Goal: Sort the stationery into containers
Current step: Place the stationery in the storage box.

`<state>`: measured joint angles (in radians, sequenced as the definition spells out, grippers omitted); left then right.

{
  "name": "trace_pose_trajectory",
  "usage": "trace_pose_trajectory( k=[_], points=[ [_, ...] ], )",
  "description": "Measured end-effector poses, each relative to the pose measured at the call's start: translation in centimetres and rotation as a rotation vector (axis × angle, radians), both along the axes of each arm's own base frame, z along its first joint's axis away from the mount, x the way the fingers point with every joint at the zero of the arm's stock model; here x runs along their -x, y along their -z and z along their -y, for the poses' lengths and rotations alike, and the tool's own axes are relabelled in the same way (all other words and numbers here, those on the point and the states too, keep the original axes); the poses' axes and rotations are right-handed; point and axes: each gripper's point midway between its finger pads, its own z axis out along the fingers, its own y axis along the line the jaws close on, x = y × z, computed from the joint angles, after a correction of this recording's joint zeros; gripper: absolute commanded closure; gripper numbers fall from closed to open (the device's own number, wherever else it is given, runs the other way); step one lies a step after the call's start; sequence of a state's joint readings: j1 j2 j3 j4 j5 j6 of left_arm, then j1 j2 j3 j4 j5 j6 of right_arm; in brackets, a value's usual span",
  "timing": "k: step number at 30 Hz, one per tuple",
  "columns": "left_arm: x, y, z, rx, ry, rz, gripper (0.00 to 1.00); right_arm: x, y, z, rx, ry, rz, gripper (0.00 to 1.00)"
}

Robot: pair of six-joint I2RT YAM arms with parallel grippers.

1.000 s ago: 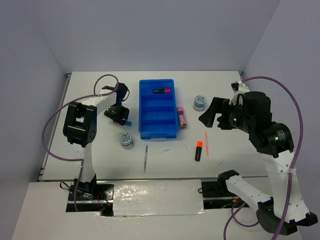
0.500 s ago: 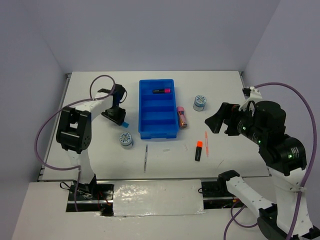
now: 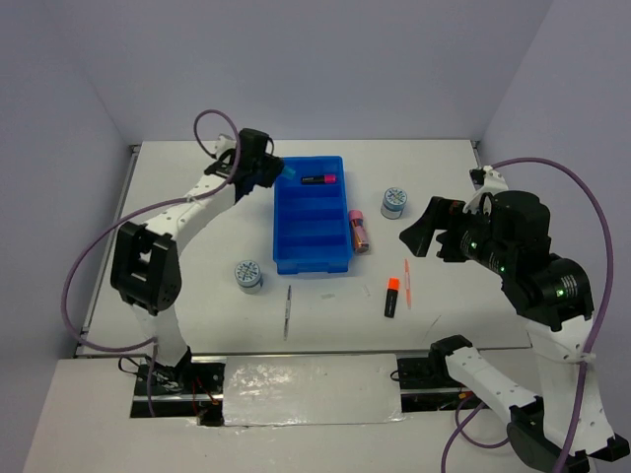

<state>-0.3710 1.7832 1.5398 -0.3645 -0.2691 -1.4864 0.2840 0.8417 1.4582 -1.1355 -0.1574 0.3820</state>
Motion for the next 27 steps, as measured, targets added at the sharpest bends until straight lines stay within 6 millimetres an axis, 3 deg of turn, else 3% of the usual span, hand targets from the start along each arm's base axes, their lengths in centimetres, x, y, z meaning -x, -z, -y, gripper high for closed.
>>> trace_pose_trajectory(
  k=[6,10,13,16,20,25,27],
  points=[
    [-4.0,3.9,5.9,0.072,0.023,0.063,1.00,-0.3,0.0,0.1,0.006,0.010,0.003,0.00],
    [-7.0,5.1,8.2,0.090,0.033,0.097,0.93,-0.1,-0.1,0.1,0.003,0.007,0.008,0.00],
    [-8.0,5.1,8.9,0.116,0.021,0.120,0.87,0.0,-0.2,0.1,0.001,0.004,0.013,0.00],
    [-8.3,5.0,9.1,0.138,0.007,0.128,0.70,0.1,-0.2,0.1,0.004,-0.001,0.014,0.00],
    [-8.4,4.6,9.2,0.148,-0.005,0.143,0.41,0.1,-0.4,0.2,0.016,-0.007,0.019,0.00],
    [-8.3,4.6,9.6,0.158,-0.015,0.145,0.24,-0.2,-0.3,0.1,0.027,-0.012,0.014,0.00],
    [-8.2,4.8,9.6,0.155,-0.015,0.146,0.10,-0.5,-0.1,0.1,0.029,-0.012,0.006,0.00]
  ],
)
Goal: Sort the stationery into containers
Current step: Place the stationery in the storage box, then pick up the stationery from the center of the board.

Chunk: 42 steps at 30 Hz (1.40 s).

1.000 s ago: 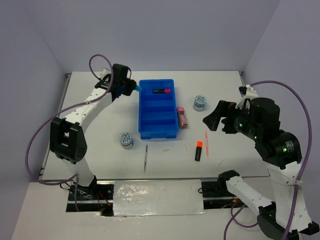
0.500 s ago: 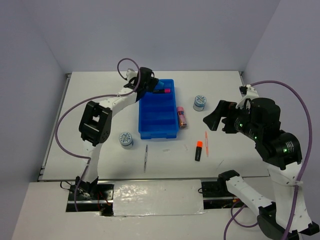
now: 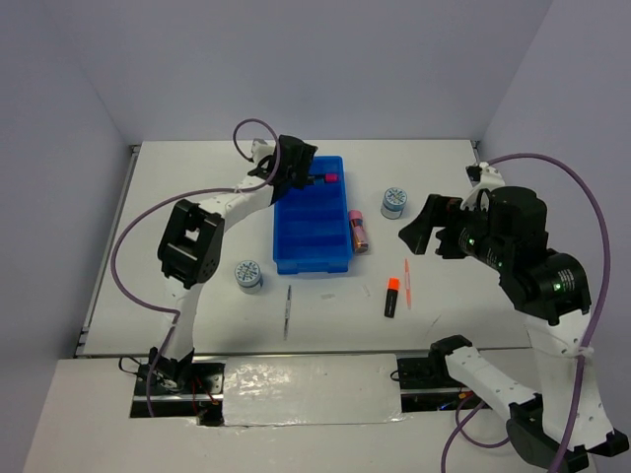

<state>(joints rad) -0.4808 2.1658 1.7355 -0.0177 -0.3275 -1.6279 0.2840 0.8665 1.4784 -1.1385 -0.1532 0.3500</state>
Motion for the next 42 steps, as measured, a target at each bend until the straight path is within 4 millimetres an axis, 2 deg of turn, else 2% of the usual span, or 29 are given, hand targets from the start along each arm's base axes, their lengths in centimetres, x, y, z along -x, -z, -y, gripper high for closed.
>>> trace_pose_trajectory(
  k=[2,4,7,8,9,11,13,15,16,18,20,21,23,29,32,36,42],
  points=[
    [0.1,0.5,0.0,-0.001,-0.001,-0.005,0.01,-0.3,0.4,-0.1,0.002,0.001,-0.005,0.00],
    [0.4,1.1,-0.1,-0.016,0.005,-0.020,0.01,-0.7,1.5,0.0,0.012,0.008,-0.026,0.00],
    [0.7,0.3,-0.2,-0.084,0.037,-0.041,0.01,-1.8,5.2,0.4,0.047,0.058,-0.112,0.00],
    [0.7,-1.0,-0.3,-0.135,0.062,-0.049,0.01,-2.2,6.9,0.6,0.064,0.084,-0.159,0.00],
    [0.5,-3.0,-0.3,-0.173,0.083,-0.028,0.01,-2.6,8.8,0.9,0.083,0.113,-0.213,0.02],
    [0.2,-8.9,-0.7,-0.252,0.120,0.055,0.01,-3.3,12.4,1.3,0.122,0.168,-0.308,0.12],
    [1.2,-14.0,-2.1,-0.331,0.146,0.131,0.01,-3.7,16.0,1.4,0.154,0.197,-0.399,0.18],
    [4.1,-17.8,-5.1,-0.433,0.170,0.160,0.01,-3.5,18.8,1.1,0.181,0.202,-0.463,0.26],
    [5.9,-19.0,-7.3,-0.490,0.180,0.166,0.01,-3.3,19.8,0.8,0.189,0.196,-0.485,0.30],
    [9.1,-20.3,-11.4,-0.583,0.182,0.156,0.01,-3.1,21.1,0.1,0.197,0.186,-0.508,0.33],
    [12.5,-20.1,-15.8,-0.689,0.181,0.110,0.01,-3.1,22.4,-0.6,0.205,0.174,-0.524,0.34],
    [13.8,-19.5,-17.4,-0.729,0.184,0.080,0.01,-3.0,23.1,-0.9,0.211,0.170,-0.533,0.34],
    [16.1,-17.5,-19.2,-0.802,0.223,0.017,0.01,-3.1,24.2,-1.3,0.221,0.170,-0.549,0.35],
    [20.7,-8.2,-19.3,-0.888,0.469,-0.208,0.01,-2.8,27.6,-1.6,0.290,0.183,-0.619,0.34],
    [22.4,-5.8,-19.1,-0.887,0.558,-0.276,0.01,-2.8,28.5,-1.6,0.305,0.191,-0.627,0.34],
    [23.4,-5.3,-19.3,-0.906,0.604,-0.283,0.01,-2.7,30.1,-1.4,0.325,0.207,-0.647,0.33],
    [24.4,-6.0,-19.6,-0.931,0.636,-0.256,0.01,-1.1,32.7,-0.4,0.368,0.219,-0.707,0.32]
  ],
)
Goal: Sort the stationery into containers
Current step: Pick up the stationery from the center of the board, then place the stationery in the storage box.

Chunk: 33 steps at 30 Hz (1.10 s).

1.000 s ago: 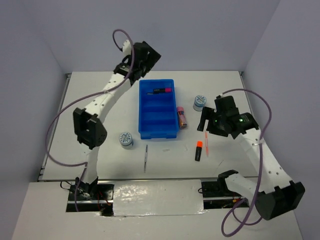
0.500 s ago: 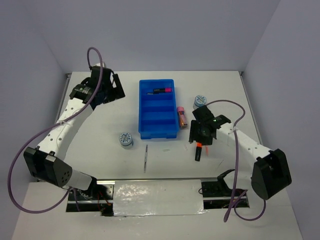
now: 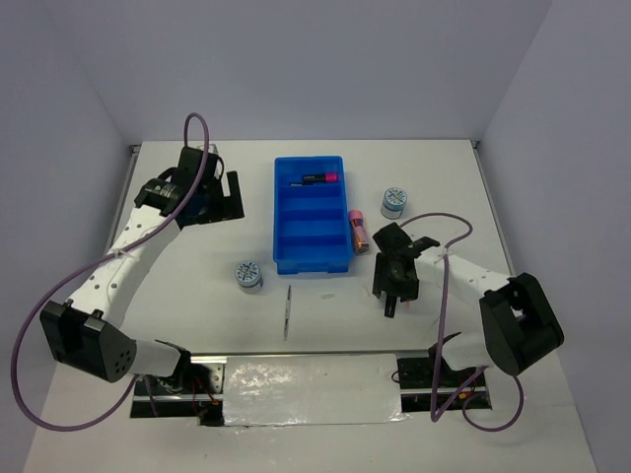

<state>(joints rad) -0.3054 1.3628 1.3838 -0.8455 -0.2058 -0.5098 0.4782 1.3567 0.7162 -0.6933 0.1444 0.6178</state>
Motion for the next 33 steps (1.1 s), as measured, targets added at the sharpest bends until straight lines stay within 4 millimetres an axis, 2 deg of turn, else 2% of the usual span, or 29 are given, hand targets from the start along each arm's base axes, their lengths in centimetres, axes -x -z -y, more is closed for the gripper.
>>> trace_pose_trajectory(
  k=[6,11,13,14,16,21,23,25,27,31,33],
  points=[
    [0.7,0.9,0.0,-0.002,0.023,-0.025,0.01,0.4,0.8,0.3,0.005,0.011,-0.004,0.33],
    [1.3,1.9,0.1,-0.004,0.032,-0.056,0.01,0.5,1.3,0.3,0.008,0.019,-0.010,0.39],
    [1.4,1.9,0.0,-0.006,0.036,-0.057,0.01,0.5,1.3,0.4,0.011,0.021,-0.009,0.51],
    [1.5,1.8,0.0,-0.011,0.042,-0.054,0.01,0.5,1.3,0.4,0.012,0.020,-0.009,0.64],
    [1.6,1.5,-0.1,-0.013,0.049,-0.045,0.01,0.4,1.3,0.4,0.014,0.017,-0.009,0.74],
    [1.9,0.8,-0.2,-0.009,0.052,-0.025,0.01,0.4,1.1,0.4,0.014,0.022,-0.010,0.87],
    [2.1,0.7,-0.2,-0.010,0.053,-0.023,0.01,0.3,0.4,0.5,0.026,0.023,-0.007,0.88],
    [2.2,0.5,-0.3,-0.010,0.054,-0.020,0.01,-0.4,-1.9,0.4,0.029,0.015,0.030,0.87],
    [2.4,0.3,-0.4,-0.012,0.057,-0.014,0.01,-2.5,-5.6,-0.2,0.010,-0.002,0.129,0.87],
    [2.7,-0.1,-0.5,-0.016,0.064,-0.007,0.01,-8.4,-15.5,-2.7,-0.075,-0.089,0.413,0.91],
    [2.9,0.0,-0.6,-0.017,0.064,-0.012,0.01,-11.3,-18.9,-4.3,-0.103,-0.101,0.474,0.94]
  ],
)
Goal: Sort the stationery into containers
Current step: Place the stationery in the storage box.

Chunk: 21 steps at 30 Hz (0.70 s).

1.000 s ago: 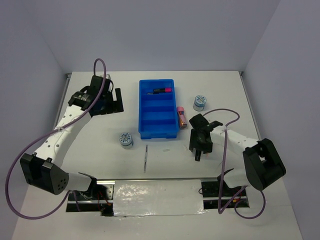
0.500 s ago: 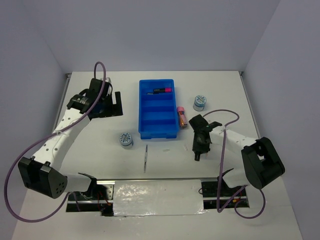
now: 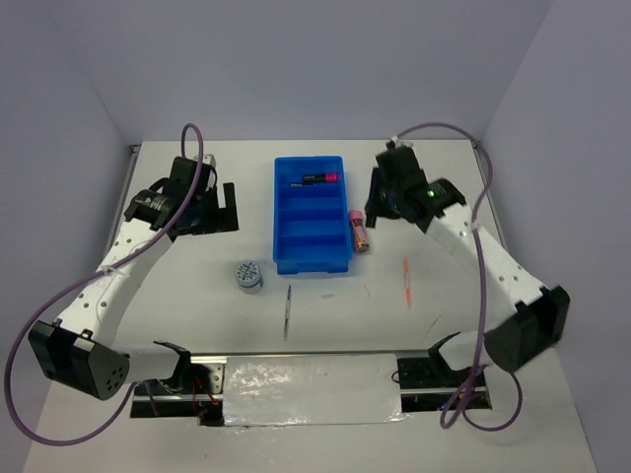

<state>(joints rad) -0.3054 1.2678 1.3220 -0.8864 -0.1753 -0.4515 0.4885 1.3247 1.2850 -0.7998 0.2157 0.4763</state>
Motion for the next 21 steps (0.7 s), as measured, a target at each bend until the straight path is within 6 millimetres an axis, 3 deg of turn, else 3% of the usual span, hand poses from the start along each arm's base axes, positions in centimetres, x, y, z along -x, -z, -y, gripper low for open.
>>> trace_pose_trajectory(
  k=[2,4,5,11,16,21],
  points=[
    [0.2,0.1,0.0,0.000,0.001,-0.008,0.01,-3.4,-2.5,-2.1,-0.057,0.014,0.048,0.94],
    [0.4,0.0,0.0,0.006,0.001,-0.011,0.01,-6.8,-3.3,-4.9,-0.163,0.043,0.079,0.93],
    [0.5,-0.1,0.1,0.013,0.001,-0.011,0.01,-8.4,-1.9,-6.3,-0.212,0.078,0.055,0.93],
    [1.0,-1.5,0.2,0.048,-0.009,0.022,0.01,-12.9,4.8,-10.8,-0.389,0.334,-0.070,0.94],
    [0.9,-2.6,0.2,0.056,-0.012,0.049,0.01,-18.5,4.1,-15.2,-0.528,0.424,-0.010,0.90],
    [1.9,-3.5,-0.1,0.065,-0.013,0.076,0.01,-20.5,3.6,-16.1,-0.605,0.493,0.023,0.84]
  ],
)
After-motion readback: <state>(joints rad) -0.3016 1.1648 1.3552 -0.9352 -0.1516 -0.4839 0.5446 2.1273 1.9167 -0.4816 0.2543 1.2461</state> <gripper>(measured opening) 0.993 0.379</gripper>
